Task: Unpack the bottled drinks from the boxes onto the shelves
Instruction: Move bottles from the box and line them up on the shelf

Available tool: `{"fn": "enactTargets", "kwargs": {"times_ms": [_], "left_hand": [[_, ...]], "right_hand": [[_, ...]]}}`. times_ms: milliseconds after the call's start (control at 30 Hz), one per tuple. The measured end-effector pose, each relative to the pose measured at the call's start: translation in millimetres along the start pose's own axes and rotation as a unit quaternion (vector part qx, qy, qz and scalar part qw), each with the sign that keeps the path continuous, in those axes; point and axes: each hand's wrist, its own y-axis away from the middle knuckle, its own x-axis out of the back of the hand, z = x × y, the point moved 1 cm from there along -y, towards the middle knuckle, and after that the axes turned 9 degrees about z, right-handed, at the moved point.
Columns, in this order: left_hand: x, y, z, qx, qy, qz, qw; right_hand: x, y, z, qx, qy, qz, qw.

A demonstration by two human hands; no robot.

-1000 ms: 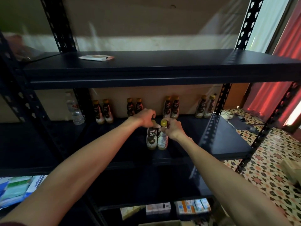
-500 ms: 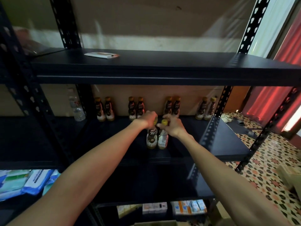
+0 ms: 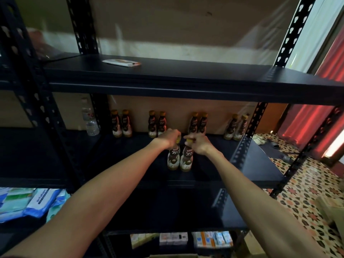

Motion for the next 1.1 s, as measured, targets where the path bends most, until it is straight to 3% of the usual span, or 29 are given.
{"fn": "enactTargets", "kwargs": {"times_ms": [200, 700, 1100], "left_hand": [[2, 2, 1, -0.001, -0.002, -0.003, 1.000], [-3, -4, -10, 0.017, 0.060, -0.008, 0.998], [20, -9, -57, 0.046, 0.025, -0.017, 0.998]], "right_hand": [[4, -6, 0, -0.006, 0.008, -0.052, 0.999], [-16, 3, 32, 0.012, -0.114, 0.020, 0.993], [-61, -26, 0, 0.055, -0.138, 0.001, 0.989]]}}
